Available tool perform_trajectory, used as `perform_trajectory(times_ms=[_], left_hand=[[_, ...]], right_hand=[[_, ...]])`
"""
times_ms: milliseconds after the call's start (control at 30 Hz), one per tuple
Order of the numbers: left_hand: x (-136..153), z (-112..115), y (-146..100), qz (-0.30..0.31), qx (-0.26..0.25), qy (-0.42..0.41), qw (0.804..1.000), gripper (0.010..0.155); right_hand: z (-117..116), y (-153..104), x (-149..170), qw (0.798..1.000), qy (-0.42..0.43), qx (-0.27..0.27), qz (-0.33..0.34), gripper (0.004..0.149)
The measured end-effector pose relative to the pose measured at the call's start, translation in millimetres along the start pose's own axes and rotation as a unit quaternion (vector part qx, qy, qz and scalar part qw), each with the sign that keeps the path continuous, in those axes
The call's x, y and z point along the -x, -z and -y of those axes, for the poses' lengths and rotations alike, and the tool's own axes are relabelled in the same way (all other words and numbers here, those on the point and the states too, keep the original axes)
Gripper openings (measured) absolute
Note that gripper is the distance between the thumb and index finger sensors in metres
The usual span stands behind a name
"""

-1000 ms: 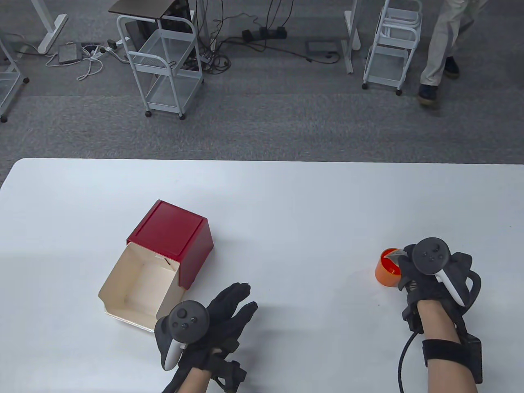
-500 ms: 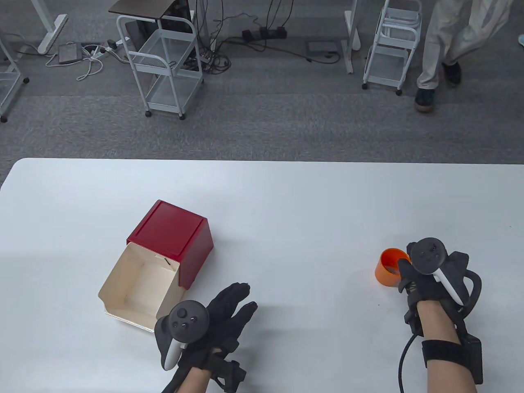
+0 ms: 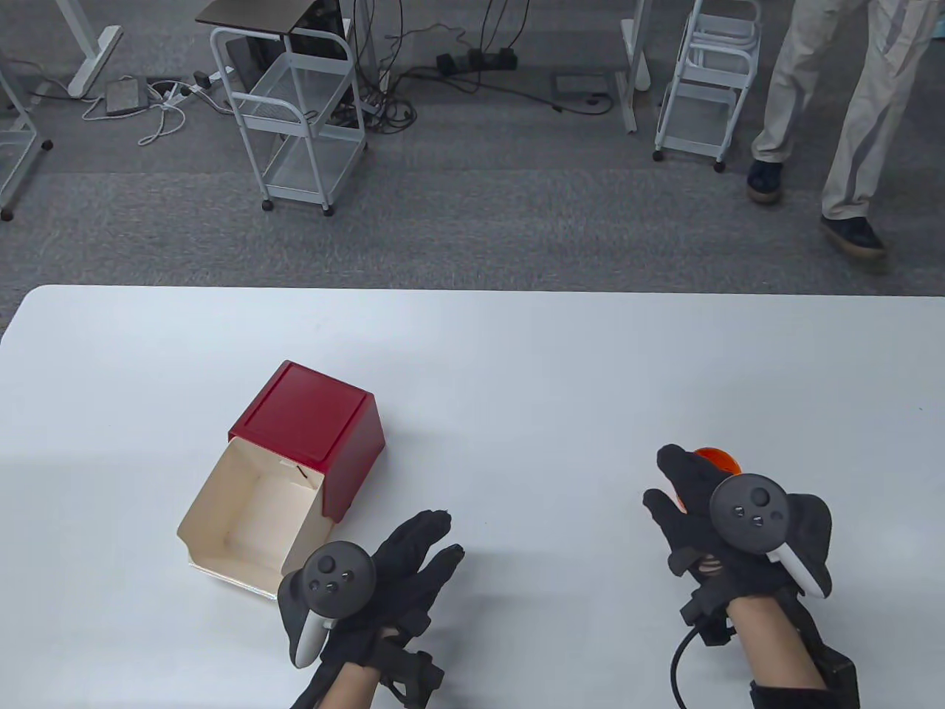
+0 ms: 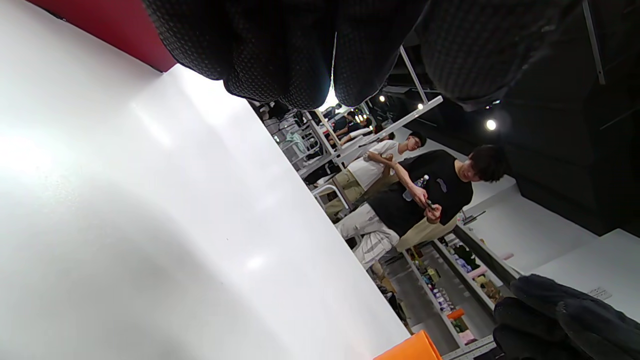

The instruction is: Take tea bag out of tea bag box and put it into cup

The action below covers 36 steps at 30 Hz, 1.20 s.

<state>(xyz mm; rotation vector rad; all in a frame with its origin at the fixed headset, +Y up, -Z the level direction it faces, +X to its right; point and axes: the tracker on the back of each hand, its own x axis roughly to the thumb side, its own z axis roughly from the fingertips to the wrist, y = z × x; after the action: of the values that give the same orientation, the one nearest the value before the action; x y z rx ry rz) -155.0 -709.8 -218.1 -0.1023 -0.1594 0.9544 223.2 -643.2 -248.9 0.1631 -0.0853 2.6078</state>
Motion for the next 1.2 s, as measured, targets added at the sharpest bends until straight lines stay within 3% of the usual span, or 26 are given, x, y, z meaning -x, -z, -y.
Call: perform_trajectory(times_ms=[400, 833, 1033, 1200], left_hand=[[0.4, 0.9, 0.1, 0.001, 0.005, -0.005, 1.000, 0.065], [-4.7, -6.2, -1.6, 0.013, -0.001, -0.031, 0.999, 0.064], [-30.2, -37.6, -10.1, 0.046, -0.058, 0.053, 0.996, 0.063], [-39.0, -79.8, -24.6, 0.045, -0.108, 0.173, 0.978, 0.063]], right_hand=[[-61.2, -34.0, 5.3, 0.992, 0.122, -0.014, 0.015, 0.065], [-72.3, -42.5, 22.1, 0.988, 0.154, -0.019, -0.006, 0.065], [-71.8, -42.3, 21.8, 0.989, 0.150, -0.019, 0.001, 0.065], [-72.7, -42.7, 22.7, 0.989, 0.148, -0.022, 0.000, 0.065]])
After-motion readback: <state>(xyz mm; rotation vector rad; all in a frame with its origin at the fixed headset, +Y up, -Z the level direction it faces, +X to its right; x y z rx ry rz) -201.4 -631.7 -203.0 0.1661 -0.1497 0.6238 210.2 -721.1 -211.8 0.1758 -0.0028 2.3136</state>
